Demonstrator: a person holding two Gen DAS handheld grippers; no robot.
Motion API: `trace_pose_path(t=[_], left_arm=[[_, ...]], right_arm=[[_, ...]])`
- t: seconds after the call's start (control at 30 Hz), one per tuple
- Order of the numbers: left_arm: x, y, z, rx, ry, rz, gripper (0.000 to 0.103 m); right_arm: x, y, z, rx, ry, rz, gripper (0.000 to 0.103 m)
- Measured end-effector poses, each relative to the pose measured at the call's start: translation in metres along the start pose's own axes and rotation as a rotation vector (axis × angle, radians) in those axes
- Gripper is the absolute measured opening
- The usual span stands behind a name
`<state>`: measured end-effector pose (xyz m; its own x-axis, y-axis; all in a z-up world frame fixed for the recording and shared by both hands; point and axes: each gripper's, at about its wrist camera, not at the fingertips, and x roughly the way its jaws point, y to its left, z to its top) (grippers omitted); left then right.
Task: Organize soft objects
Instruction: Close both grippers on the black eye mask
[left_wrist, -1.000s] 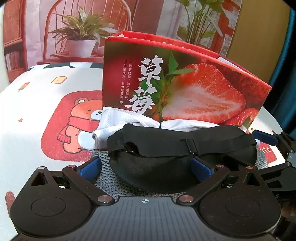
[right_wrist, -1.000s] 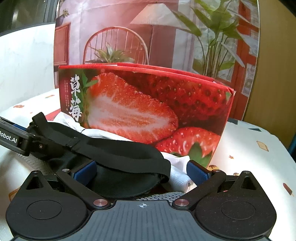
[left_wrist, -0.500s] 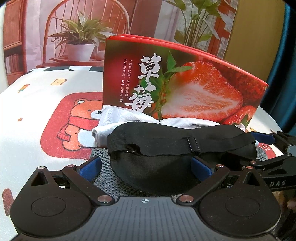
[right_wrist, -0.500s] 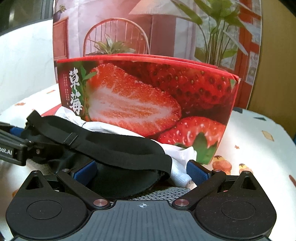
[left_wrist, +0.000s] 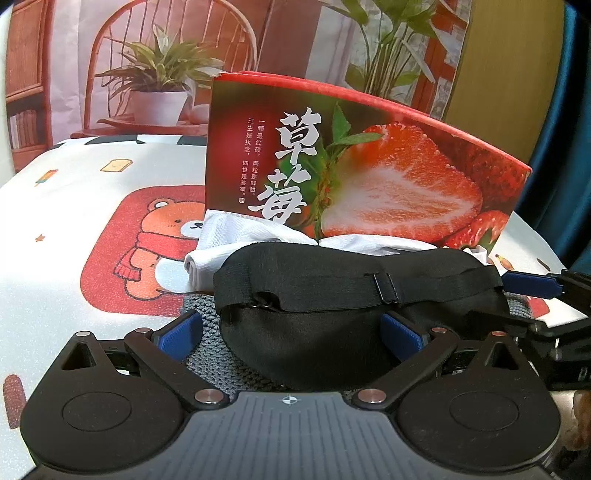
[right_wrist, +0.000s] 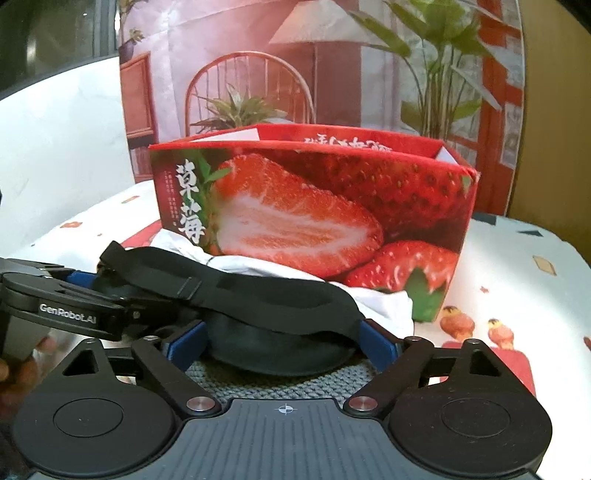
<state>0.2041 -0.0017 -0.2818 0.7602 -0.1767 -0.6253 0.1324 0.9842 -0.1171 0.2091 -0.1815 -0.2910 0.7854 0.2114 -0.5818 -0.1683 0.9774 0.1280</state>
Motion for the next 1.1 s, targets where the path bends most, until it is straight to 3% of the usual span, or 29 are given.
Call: trace_pose_path(t=[0.23, 0.43, 0.53, 0.73, 0.8, 0.87, 0.97, 1.1], left_arm=[[0.0, -0.001, -0.001, -0.001, -0.005, 0.002, 0.103], [0.0, -0.001, -0.001, 0.0, -0.007, 0.002, 0.103], [0.0, 0.0, -0.001, 0.003, -0.006, 0.0, 0.103], [0.0, 0.0, 0.0, 0.006, -0.005, 0.001, 0.103], [0.0, 0.001, 0.0, 0.005, -0.004, -0.001, 0.103], [0.0, 0.001, 0.0, 0.005, -0.003, -0.003, 0.103], [-0.002, 0.002, 0.003, 0.003, 0.011, -0.011, 0.103], [-0.013, 0.008, 0.009, -0.044, 0.013, -0.024, 0.102]], right_arm=[[0.001, -0.017, -0.003, 0.117, 0.028, 0.007, 0.076], [0.011, -0.026, -0.001, 0.195, 0.051, 0.039, 0.073], [0.014, -0.025, 0.006, 0.219, 0.044, 0.051, 0.063], [0.0, -0.018, 0.019, 0.191, -0.049, 0.064, 0.053], [-0.001, -0.021, 0.02, 0.203, -0.065, 0.06, 0.045], [-0.001, -0.026, 0.02, 0.214, -0.068, 0.044, 0.028], [0.001, -0.031, 0.015, 0.223, -0.059, 0.038, 0.016], [0.001, -0.03, 0.003, 0.201, -0.06, 0.037, 0.015]])
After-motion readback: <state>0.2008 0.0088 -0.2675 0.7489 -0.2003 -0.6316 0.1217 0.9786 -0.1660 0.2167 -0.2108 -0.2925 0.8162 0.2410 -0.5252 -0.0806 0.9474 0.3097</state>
